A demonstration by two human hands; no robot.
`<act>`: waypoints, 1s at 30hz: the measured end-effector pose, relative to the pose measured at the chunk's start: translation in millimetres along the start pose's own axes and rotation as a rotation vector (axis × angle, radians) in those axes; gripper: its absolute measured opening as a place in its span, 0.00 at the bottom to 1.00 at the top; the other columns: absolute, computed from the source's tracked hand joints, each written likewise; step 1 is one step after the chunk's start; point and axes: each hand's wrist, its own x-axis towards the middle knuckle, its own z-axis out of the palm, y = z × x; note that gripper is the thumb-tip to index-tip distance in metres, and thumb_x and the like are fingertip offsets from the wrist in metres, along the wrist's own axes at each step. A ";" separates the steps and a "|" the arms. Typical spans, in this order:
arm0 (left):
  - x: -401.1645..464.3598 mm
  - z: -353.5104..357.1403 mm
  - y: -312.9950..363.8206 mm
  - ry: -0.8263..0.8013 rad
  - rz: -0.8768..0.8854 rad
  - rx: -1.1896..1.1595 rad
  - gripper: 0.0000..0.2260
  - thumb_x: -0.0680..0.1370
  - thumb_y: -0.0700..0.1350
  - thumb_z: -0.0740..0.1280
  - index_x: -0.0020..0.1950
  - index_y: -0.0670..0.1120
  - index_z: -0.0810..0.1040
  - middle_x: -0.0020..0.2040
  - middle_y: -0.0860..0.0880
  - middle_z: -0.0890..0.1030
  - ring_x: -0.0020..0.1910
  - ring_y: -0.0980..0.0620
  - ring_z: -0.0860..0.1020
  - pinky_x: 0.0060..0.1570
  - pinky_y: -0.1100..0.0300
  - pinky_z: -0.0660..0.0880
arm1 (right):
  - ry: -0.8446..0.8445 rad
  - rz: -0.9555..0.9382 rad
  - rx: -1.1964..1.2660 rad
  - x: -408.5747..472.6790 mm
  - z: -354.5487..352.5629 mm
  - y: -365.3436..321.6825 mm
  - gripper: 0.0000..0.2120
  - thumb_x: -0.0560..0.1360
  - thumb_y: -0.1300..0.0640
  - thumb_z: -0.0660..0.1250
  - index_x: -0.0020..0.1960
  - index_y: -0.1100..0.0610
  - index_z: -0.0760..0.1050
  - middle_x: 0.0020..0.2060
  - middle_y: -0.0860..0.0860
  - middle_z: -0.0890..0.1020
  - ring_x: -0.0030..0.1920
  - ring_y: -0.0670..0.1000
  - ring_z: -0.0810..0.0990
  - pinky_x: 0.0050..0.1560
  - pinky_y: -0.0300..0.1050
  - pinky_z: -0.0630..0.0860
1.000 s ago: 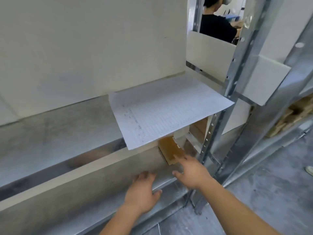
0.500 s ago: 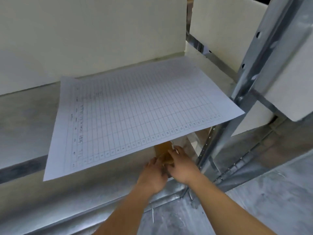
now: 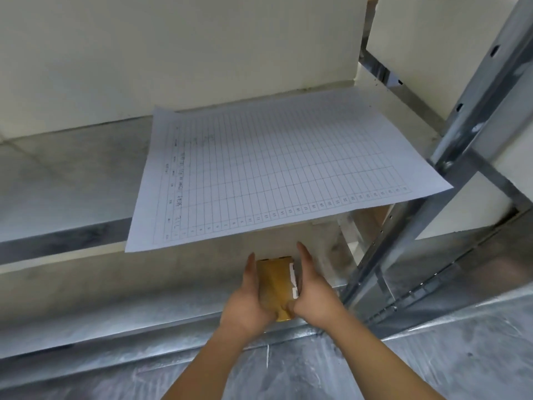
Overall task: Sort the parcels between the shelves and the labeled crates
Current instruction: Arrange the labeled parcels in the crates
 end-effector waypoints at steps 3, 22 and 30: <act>-18.7 -13.3 -11.1 0.002 -0.037 0.039 0.61 0.64 0.49 0.75 0.70 0.71 0.24 0.33 0.50 0.80 0.33 0.50 0.81 0.34 0.55 0.79 | -0.094 -0.042 -0.060 -8.3 9.0 -9.7 0.67 0.64 0.53 0.82 0.78 0.31 0.32 0.55 0.48 0.78 0.49 0.53 0.83 0.45 0.46 0.82; -281.5 -149.8 -179.5 0.562 -0.031 -0.046 0.09 0.80 0.64 0.56 0.48 0.63 0.59 0.33 0.58 0.75 0.30 0.54 0.73 0.37 0.50 0.72 | -0.245 -0.648 0.003 -146.7 202.5 -194.0 0.15 0.78 0.42 0.69 0.52 0.37 0.61 0.43 0.44 0.72 0.39 0.42 0.72 0.40 0.40 0.70; -426.6 -186.3 -275.6 0.698 -0.170 -0.224 0.36 0.73 0.56 0.71 0.72 0.71 0.52 0.57 0.64 0.81 0.52 0.57 0.81 0.49 0.49 0.79 | -0.593 -0.729 0.038 -235.3 324.7 -266.1 0.52 0.67 0.58 0.82 0.73 0.24 0.55 0.56 0.47 0.72 0.56 0.37 0.77 0.55 0.35 0.77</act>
